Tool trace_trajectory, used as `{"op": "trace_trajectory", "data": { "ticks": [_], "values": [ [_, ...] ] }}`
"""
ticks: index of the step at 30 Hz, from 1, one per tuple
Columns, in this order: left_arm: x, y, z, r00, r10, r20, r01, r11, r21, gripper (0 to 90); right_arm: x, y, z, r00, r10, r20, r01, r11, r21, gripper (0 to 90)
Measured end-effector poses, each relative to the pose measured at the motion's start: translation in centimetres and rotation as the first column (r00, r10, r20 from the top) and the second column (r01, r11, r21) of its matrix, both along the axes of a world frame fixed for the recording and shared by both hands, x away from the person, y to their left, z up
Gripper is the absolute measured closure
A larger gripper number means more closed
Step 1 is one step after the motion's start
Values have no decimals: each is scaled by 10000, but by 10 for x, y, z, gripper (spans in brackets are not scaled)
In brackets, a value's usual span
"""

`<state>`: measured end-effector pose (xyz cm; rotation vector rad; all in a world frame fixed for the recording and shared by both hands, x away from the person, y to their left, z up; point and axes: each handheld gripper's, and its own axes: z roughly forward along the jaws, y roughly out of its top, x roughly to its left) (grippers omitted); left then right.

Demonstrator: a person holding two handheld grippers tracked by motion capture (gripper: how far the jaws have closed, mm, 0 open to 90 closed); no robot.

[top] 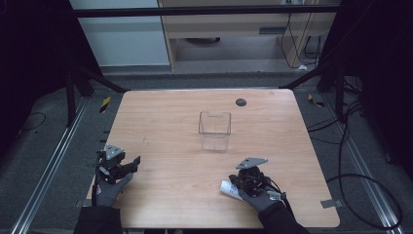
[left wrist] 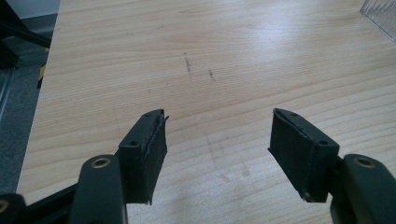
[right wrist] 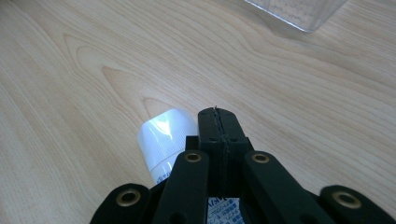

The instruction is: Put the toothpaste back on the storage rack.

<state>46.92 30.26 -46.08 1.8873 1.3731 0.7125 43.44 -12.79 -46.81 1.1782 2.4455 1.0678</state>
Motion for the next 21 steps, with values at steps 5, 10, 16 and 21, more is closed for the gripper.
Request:
{"op": "trace_trajectory", "data": {
  "ticks": [5, 10, 16, 21],
  "values": [
    [0, 0, 0, 10000, -13, -13, 13, 10000, -15, 351, -2, 4, 0, 9996, 281, -80, -282, 9996, -40, 900],
    [0, 1, 0, 10000, -15, -29, 15, 10000, -10, 351, -5, 8, 0, 9975, 636, -313, -639, 9979, -61, 900],
    [0, 0, 0, 10000, -53, -33, 53, 10000, 7, 350, -9, 12, -1, 9939, 941, -568, -943, 9955, -22, 900],
    [0, 1, -1, 10000, -33, -79, 33, 10000, 8, 350, -12, 14, -3, 9924, 1072, -604, -1080, 9941, -105, 900]
  ]
}}
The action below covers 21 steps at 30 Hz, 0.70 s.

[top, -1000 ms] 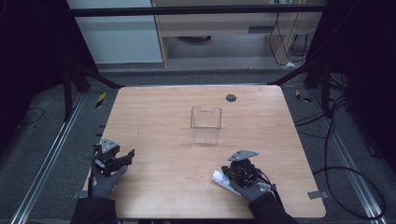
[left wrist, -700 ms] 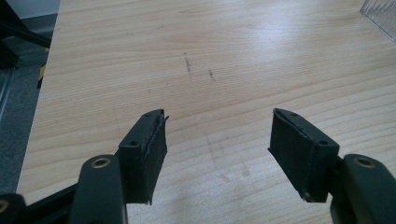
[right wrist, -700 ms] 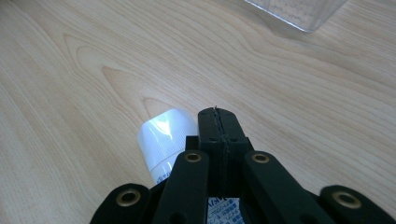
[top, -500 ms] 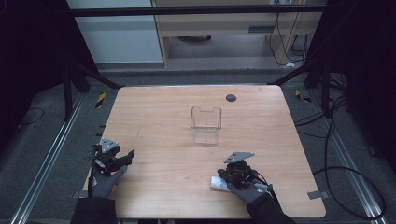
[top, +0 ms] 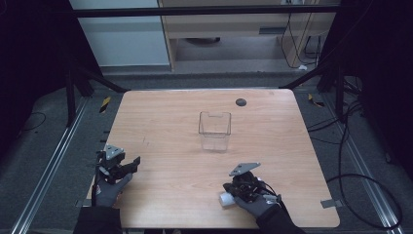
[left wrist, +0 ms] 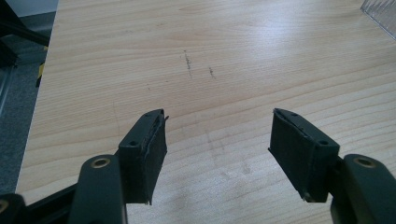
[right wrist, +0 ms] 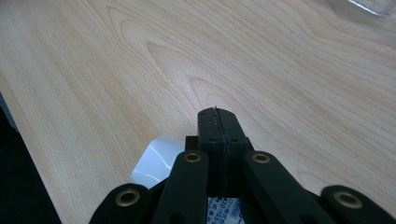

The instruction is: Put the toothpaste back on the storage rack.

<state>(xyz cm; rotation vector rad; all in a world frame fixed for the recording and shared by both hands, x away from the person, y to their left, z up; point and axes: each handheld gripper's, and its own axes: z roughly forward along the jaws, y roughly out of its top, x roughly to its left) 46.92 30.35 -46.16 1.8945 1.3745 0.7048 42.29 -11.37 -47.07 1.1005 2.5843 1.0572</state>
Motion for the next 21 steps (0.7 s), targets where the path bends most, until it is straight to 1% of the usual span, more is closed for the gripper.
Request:
{"op": "trace_trajectory", "data": {
  "ticks": [1, 2, 4, 5, 7, 9, 10, 11, 13, 14, 15, 16, 17, 21],
  "values": [
    [0, 0, 0, 10000, -13, 4, 13, 10000, 6, 349, 0, -1, 1, 10000, -7, 11, 7, 10000, -11, 900],
    [0, -1, 0, 10000, -25, 15, 25, 10000, 13, 349, 0, -2, 2, 9999, -31, 134, 31, 10000, -1, 900],
    [0, -1, 0, 10000, -35, 15, 35, 10000, 12, 348, -1, -11, 7, 9990, -284, 345, 280, 9995, 126, 900],
    [0, 0, 0, 10000, -21, 17, 21, 10000, 0, 348, -1, -11, 7, 9990, -284, 345, 280, 9995, 126, 900],
    [0, 0, 0, 10000, -4, 5, 4, 10000, -29, 348, -2, -21, 10, 9978, -532, 407, 525, 9985, 174, 900],
    [-1, 1, 0, 10000, 12, 19, -12, 10000, -37, 348, -4, -33, 10, 9960, -788, 422, 781, 9968, 178, 900],
    [-1, 1, 0, 10000, 3, 23, -3, 10000, -41, 348, -7, -44, 10, 9940, -1007, 425, 1003, 9949, 119, 900],
    [-1, 0, 1, 10000, 0, 29, 0, 10000, -27, 348, -7, -44, 10, 9940, -1007, 425, 1003, 9949, 119, 900],
    [-1, 0, 0, 10000, -22, 12, 22, 10000, -5, 349, -10, -53, 10, 9920, -1190, 426, 1190, 9929, 20, 900],
    [-1, 0, 0, 10000, -20, 11, 20, 10000, -3, 349, -12, -60, 10, 9896, -1376, 408, 1376, 9905, 32, 900],
    [-1, 0, 0, 10000, -27, 11, 27, 10000, -9, 349, -12, -60, 10, 9896, -1376, 408, 1376, 9905, 32, 900],
    [-1, 0, 1, 10000, -20, 18, 20, 10000, -10, 349, -13, -67, 9, 9876, -1514, 423, 1513, 9885, 54, 900],
    [-1, 0, 1, 10000, -15, 24, 15, 10000, -16, 349, -13, -67, 9, 9876, -1514, 423, 1513, 9885, 54, 900],
    [-1, 1, 1, 10000, 10, 20, -10, 10000, -41, 349, -20, -75, 7, 9859, -1650, 275, 1650, 9863, 30, 900]
  ]
}}
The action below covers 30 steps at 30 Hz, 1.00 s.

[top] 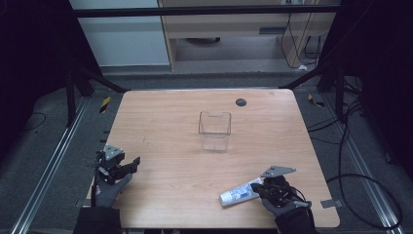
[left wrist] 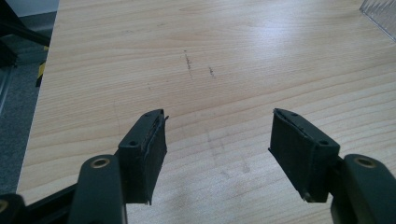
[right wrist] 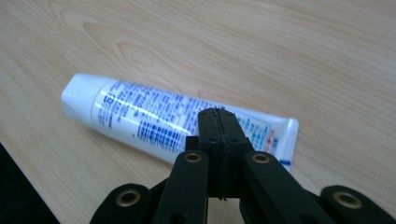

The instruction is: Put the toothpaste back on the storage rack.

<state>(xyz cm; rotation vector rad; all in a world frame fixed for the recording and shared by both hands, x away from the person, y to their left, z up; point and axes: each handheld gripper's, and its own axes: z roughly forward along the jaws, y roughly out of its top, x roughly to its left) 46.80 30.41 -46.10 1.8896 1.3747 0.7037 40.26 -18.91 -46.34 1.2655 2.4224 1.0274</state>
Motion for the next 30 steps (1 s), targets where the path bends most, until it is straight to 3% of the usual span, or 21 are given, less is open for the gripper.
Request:
{"op": "trace_trajectory", "data": {
  "ticks": [9, 15, 30],
  "values": [
    [0, -1, 0, 10000, -16, -24, 16, 10000, 40, 349, -13, -7, -9, 9994, -28, -340, 15, 9993, -364, 900],
    [0, -1, -1, 10000, -16, -27, 16, 10000, 35, 349, -8, -6, -16, 9979, -187, -623, 143, 9974, -708, 900],
    [1, -2, -1, 10000, -47, -46, 47, 10000, 75, 349, 16, 0, -16, 9972, -591, -466, 559, 9961, -680, 900]
  ]
}}
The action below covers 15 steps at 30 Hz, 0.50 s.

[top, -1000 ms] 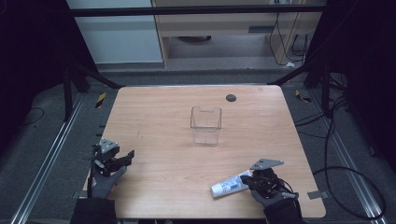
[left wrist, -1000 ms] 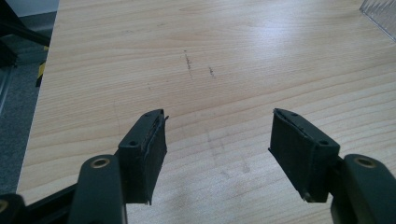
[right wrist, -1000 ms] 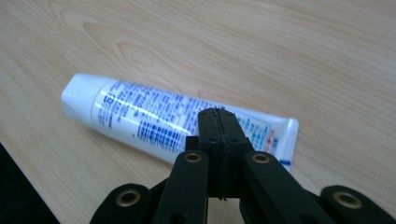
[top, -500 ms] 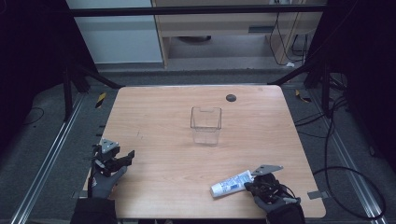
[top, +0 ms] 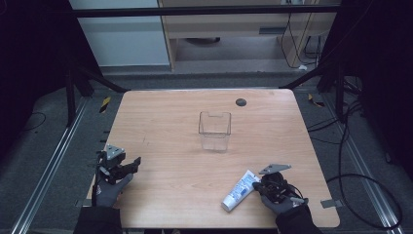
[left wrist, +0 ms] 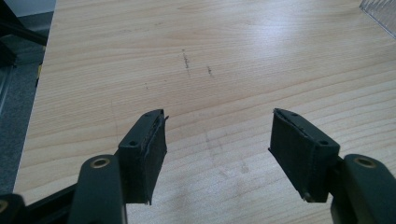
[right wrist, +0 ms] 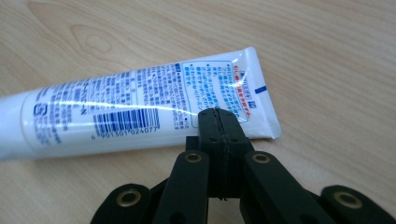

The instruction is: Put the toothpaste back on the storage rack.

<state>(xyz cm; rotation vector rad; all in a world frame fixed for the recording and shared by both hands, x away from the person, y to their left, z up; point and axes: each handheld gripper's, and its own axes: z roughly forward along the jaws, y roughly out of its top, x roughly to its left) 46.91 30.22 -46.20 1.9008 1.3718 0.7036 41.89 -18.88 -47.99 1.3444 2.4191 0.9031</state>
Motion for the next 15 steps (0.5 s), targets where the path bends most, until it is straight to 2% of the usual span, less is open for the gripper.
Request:
{"op": "trace_trajectory", "data": {
  "ticks": [9, 15],
  "values": [
    [1, -1, 0, 10000, -9, -12, 9, 10000, 14, 349, 15, 9, -1, 9998, 21, 180, -20, 10000, -68, 900],
    [1, -2, 0, 10000, -24, -13, 24, 10000, 44, 349, 23, 12, -3, 10000, 1, 89, -2, 10000, 59, 900]
  ]
}}
